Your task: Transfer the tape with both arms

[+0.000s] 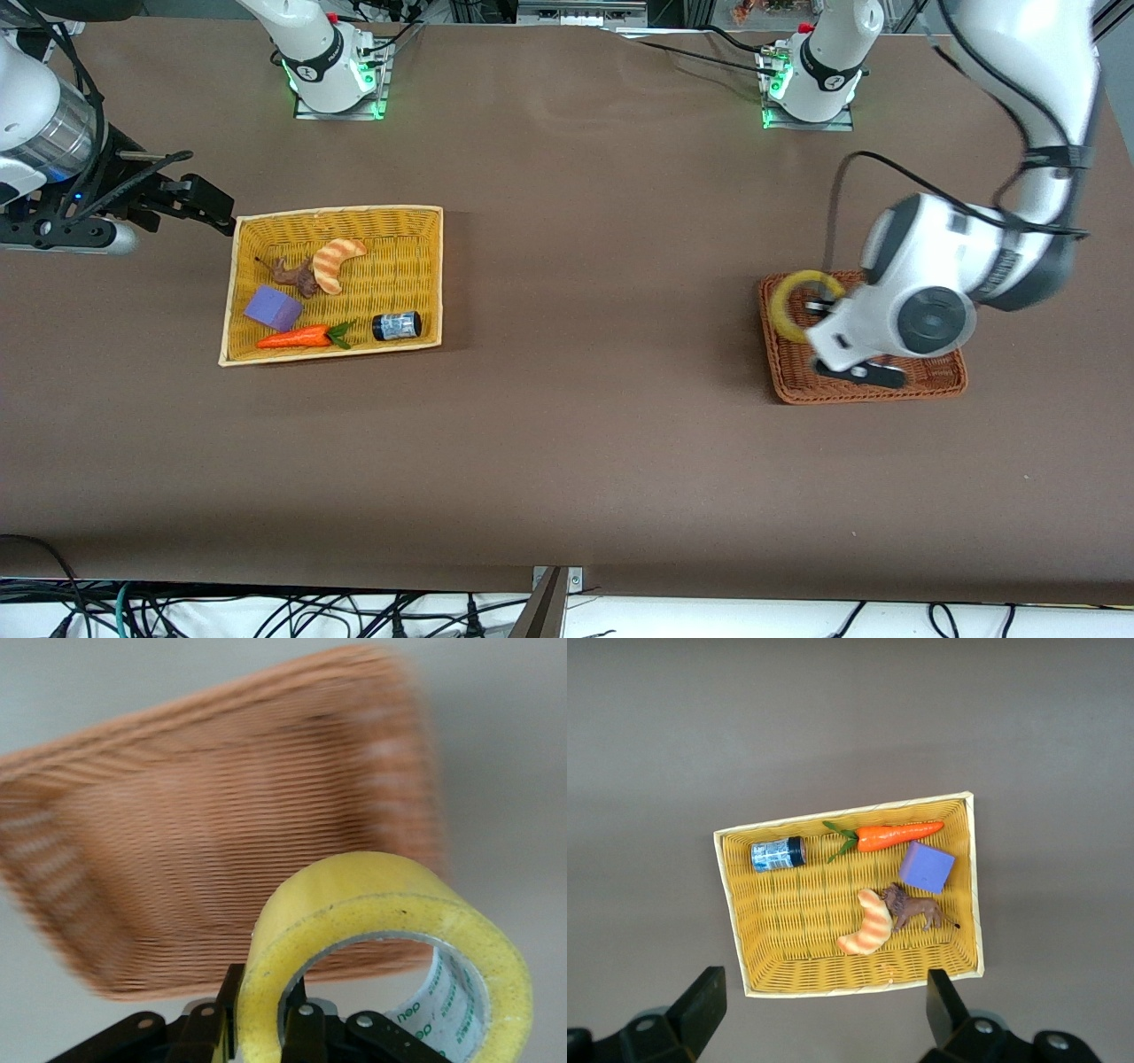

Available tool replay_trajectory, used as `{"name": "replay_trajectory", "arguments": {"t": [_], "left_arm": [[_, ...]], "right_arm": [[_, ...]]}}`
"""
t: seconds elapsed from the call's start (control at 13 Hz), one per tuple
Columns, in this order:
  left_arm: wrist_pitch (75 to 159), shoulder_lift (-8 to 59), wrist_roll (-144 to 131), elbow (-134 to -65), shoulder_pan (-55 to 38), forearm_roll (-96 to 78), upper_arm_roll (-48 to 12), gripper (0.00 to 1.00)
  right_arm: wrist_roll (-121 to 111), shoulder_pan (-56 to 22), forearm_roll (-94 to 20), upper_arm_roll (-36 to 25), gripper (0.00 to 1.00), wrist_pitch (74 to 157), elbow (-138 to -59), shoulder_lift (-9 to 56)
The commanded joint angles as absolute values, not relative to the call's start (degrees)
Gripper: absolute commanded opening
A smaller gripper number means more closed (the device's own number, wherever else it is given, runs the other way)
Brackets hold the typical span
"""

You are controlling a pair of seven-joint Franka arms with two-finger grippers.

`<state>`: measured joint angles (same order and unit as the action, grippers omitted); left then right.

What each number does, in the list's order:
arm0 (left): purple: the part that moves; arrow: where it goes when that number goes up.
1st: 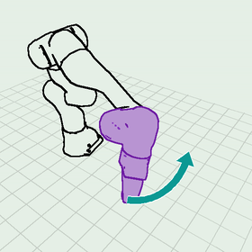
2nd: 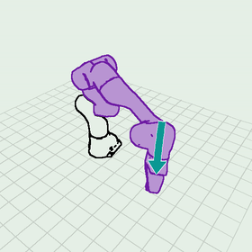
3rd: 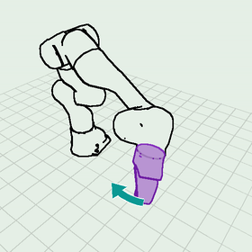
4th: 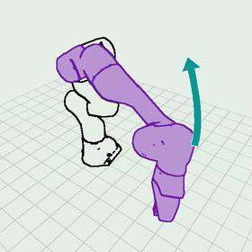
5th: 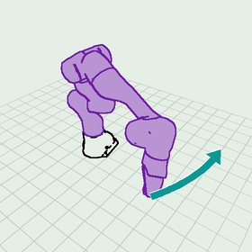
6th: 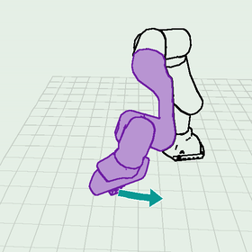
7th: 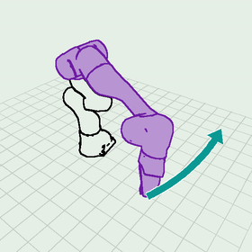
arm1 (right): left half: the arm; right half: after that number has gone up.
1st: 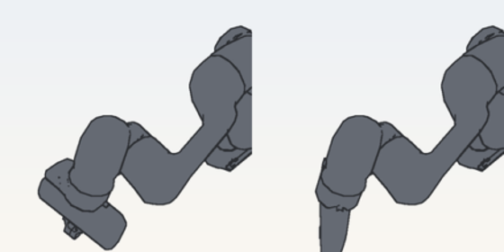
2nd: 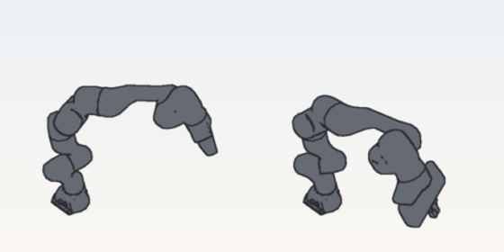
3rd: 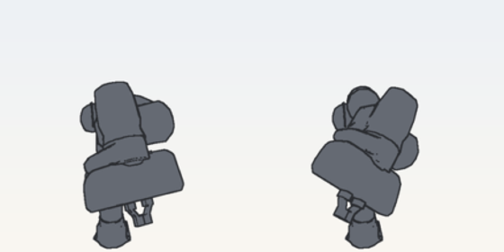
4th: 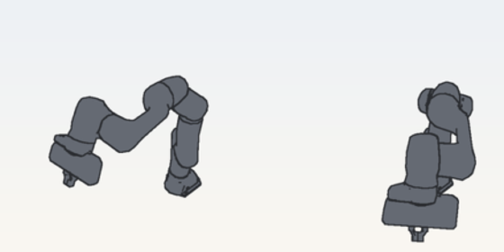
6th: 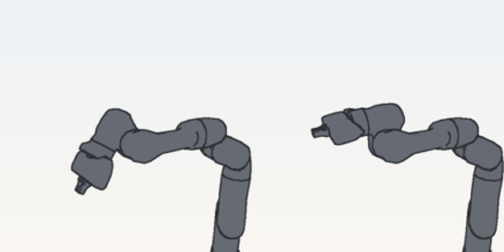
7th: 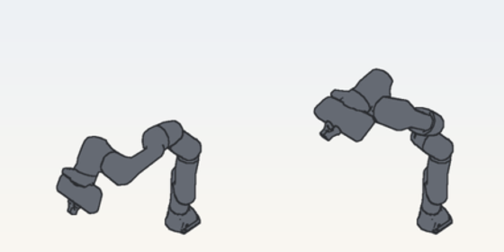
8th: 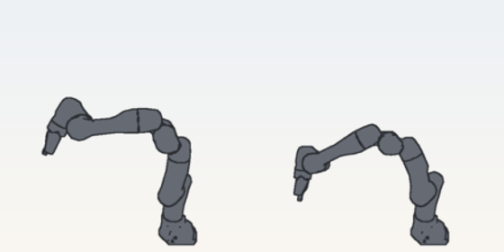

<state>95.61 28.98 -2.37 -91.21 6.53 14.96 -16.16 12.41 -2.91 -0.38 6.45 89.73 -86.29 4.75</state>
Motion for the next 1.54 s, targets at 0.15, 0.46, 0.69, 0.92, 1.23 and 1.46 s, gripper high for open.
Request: {"name": "replay_trajectory", "arguments": {"t": [0.15, 0.46, 0.69, 0.92, 1.23, 1.46], "left_arm": [[113.3, 31.0, 7.6, -102.5, 15.5, 18.0, -17.2, 0.00], [112.3, 29.2, 7.3, -102.7, 15.6, 17.8, -17.4, 1.00], [108.9, 20.7, 7.3, -102.0, 15.5, 12.0, -17.8, 1.00], [96.9, 13.6, 7.9, -93.0, 15.3, 6.7, -18.7, 1.00], [81.2, 12.0, 7.4, -76.3, 15.6, 5.4, -19.0, 1.00], [83.8, 8.5, 4.1, -79.6, 6.2, 1.3, -6.2, 1.00]], "right_arm": [[11.1, -2.5, -0.5, 6.4, 1.00, 89.8, -86.5, 4.2], [11.2, -2.7, -0.5, 6.4, 1.00, 89.8, -86.5, 4.1], [11.1, -2.7, -0.5, 6.4, 1.00, 89.8, -86.5, 4.2], [10.8, -2.5, -0.9, 6.6, 1.00, 90.4, -86.5, 4.7], [10.6, -1.3, -1.0, 6.6, 1.00, 89.8, -85.9, 5.0], [10.7, -1.1, -0.8, 6.9, 1.00, 89.7, -85.3, 5.0]]}}
